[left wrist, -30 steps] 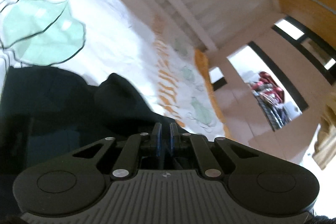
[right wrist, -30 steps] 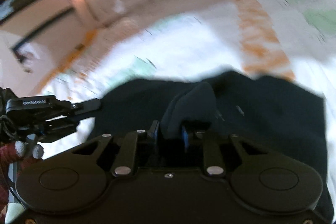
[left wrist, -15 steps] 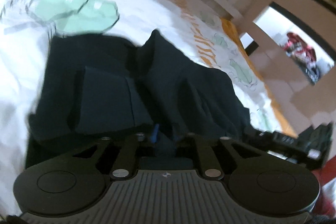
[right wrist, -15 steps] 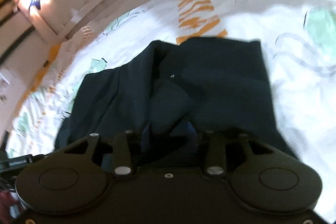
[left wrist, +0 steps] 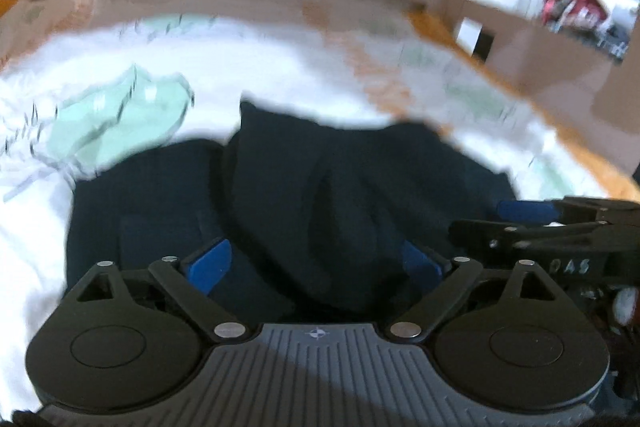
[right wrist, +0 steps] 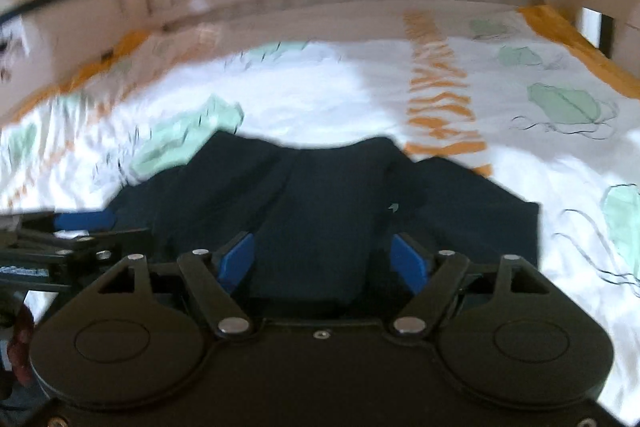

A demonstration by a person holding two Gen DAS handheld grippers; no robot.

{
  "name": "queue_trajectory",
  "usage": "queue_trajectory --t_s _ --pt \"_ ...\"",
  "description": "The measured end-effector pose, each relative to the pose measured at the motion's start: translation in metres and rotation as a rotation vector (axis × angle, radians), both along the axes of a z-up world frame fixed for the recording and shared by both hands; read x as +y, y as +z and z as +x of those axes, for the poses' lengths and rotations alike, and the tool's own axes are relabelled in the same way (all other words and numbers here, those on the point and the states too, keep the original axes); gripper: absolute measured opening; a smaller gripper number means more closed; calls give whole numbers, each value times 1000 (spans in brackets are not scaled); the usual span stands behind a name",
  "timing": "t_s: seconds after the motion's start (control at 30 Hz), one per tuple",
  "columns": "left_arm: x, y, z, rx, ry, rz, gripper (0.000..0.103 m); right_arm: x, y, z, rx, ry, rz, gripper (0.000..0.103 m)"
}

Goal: Fold large clothes

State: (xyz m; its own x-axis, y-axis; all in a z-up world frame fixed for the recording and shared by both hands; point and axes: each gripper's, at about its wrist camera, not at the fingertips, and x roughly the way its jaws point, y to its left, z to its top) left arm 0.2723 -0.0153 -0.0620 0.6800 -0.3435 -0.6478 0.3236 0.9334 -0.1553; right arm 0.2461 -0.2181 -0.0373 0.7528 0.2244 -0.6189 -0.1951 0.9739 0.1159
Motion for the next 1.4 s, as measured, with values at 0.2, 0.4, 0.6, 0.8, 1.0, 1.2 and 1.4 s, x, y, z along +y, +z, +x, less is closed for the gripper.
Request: queue_trajectory --t_s 0.2,0.4,0.6,0.8,1.0,1.2,1.4 --pt "3 -29 -11 1 -28 60 94 8 -37 -11 36 19 -92 78" --pt "8 -23 -9 5 -19 17 95 0 -30 -8 52 29 -44 79" --pt "24 13 -33 -80 16 -48 95 -20 -11 -34 23 -9 52 80" --pt "58 67 -82 -201 59 -117 97 -46 15 -74 -10 -31 118 86" --pt "87 103 -129 -272 84 -150 98 -69 33 -124 -13 -59 144 94" --pt "105 101 -156 -212 73 -115 100 -85 37 -164 48 -91 111 102" --pt "114 62 -164 -98 93 -75 103 -100 24 -191 128 -137 99 102"
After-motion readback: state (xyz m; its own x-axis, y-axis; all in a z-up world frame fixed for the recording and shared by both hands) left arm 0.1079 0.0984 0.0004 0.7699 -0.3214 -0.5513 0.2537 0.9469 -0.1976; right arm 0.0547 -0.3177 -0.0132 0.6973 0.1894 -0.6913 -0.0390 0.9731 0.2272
